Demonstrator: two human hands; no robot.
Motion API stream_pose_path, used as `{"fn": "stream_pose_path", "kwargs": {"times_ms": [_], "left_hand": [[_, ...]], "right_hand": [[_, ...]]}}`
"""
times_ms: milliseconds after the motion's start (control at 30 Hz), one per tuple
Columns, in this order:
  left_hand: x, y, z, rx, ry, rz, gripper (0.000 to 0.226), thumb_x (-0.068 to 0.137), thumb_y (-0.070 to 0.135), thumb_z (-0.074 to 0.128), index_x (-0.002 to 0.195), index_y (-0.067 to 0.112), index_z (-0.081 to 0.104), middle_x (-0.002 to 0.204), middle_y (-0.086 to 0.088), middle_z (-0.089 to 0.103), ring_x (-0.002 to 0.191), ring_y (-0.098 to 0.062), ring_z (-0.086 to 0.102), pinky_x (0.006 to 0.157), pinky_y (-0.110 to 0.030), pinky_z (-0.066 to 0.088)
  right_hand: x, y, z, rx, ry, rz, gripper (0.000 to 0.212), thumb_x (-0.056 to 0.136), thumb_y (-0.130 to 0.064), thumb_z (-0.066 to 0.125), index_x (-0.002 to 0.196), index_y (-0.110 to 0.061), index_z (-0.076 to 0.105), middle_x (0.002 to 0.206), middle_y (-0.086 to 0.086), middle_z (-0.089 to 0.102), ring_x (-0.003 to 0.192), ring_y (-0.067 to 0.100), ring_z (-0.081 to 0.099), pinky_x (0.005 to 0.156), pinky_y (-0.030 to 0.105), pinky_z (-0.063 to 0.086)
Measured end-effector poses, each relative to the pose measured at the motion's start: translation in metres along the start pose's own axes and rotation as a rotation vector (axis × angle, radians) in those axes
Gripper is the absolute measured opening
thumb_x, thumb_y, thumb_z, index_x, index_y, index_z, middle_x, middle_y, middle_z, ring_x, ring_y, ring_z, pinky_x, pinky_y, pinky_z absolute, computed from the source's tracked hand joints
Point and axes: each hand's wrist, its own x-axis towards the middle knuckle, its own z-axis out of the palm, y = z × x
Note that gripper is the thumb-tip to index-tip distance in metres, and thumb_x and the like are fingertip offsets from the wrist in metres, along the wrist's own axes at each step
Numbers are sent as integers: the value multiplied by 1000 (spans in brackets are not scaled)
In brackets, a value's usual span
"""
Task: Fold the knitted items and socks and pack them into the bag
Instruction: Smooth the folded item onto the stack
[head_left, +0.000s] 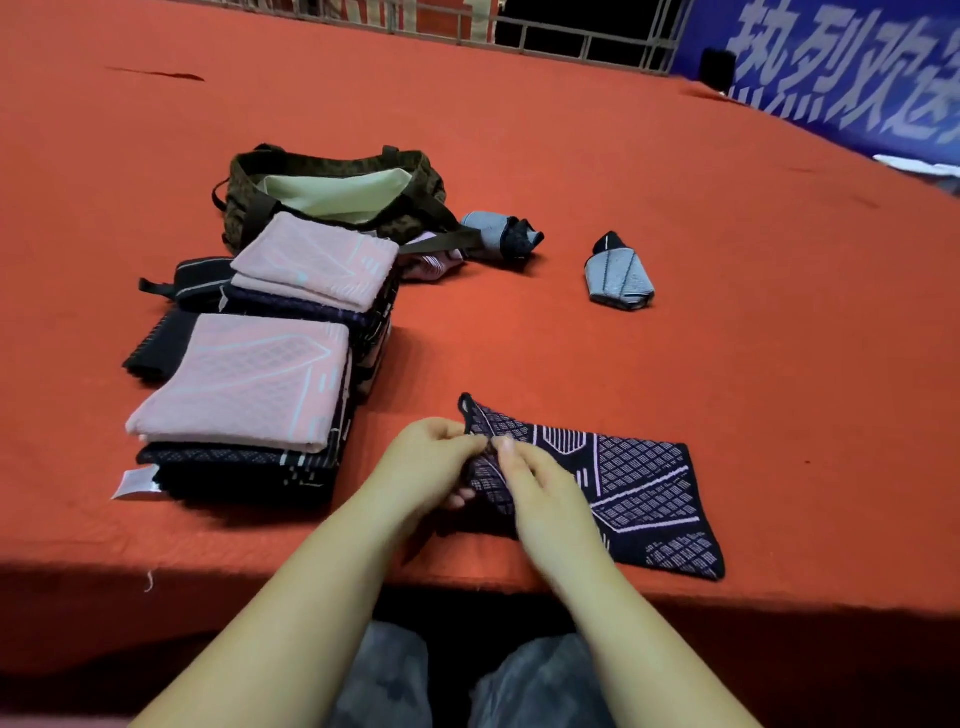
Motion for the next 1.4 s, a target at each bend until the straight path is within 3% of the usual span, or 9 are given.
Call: {"fn": "stream_pose_path", "kwargs": {"times_ms": [167,300,400,600,833,1033,1167,1267,1400], "left_hand": [[-24,15,-1,-115,28,324,27,98,22,45,91,18,70,65,10,61,56,5,52,55,-8,39],[-27,6,5,253,78,570,31,93,34,48,95,17,74,91,6,59,94,-6,53,90,-23,39],[-26,-1,13,367,98,646,26,85,32,52,103,26,70,107,9,53,110,-10,47,99,-21,31],[-15,6,49,795,-58,727,51,99,37,39,147,22,30,157,0,21,145,-13,12,117,-27,4],[4,-10,86,1222,-269,550,61,100,47,24,152,22,3,160,-3,-7,146,-19,-10,118,-36,-8],[4,-22,89,1286,-236,595,61,100,50,19,152,25,-2,159,-3,-13,146,-19,-14,116,-37,-11],[7,-24,87,1047,-148,666,54,99,45,34,149,25,26,158,-1,17,145,-17,10,117,-28,1],[0,-11,85,410,-12,480,35,96,41,45,112,22,68,112,-3,65,110,-21,56,102,-33,38],[-3,29,64,-170,-63,140,47,81,47,62,82,1,66,70,-8,65,67,-24,60,67,-34,46]], "right_hand": [[-3,-27,-1,622,-20,61,40,81,-48,63,103,-15,65,89,3,70,83,15,66,74,30,50],[2,-29,-9,670,58,70,54,65,-34,76,105,-1,62,98,21,69,88,33,66,83,54,50],[2,-20,-20,552,95,74,31,76,-19,70,104,-7,64,96,12,72,92,27,68,90,46,53],[1,6,-65,-32,319,-12,8,86,-15,64,88,-22,61,71,-9,65,61,-1,60,54,7,40],[3,43,-81,-508,292,188,14,85,-32,62,86,-22,52,80,-6,58,81,20,56,64,25,36],[5,37,-88,-537,234,329,26,81,-34,67,92,-17,49,88,-2,54,88,21,57,66,24,35],[15,27,-95,-204,94,447,21,74,-17,69,61,-13,54,54,1,48,49,17,43,48,21,31],[12,11,-94,178,70,400,5,79,-11,69,80,-9,64,53,-2,57,39,7,48,37,12,32],[7,-27,-80,184,-16,106,14,94,-9,53,98,-10,66,66,-7,61,47,-9,52,50,4,37]]}}
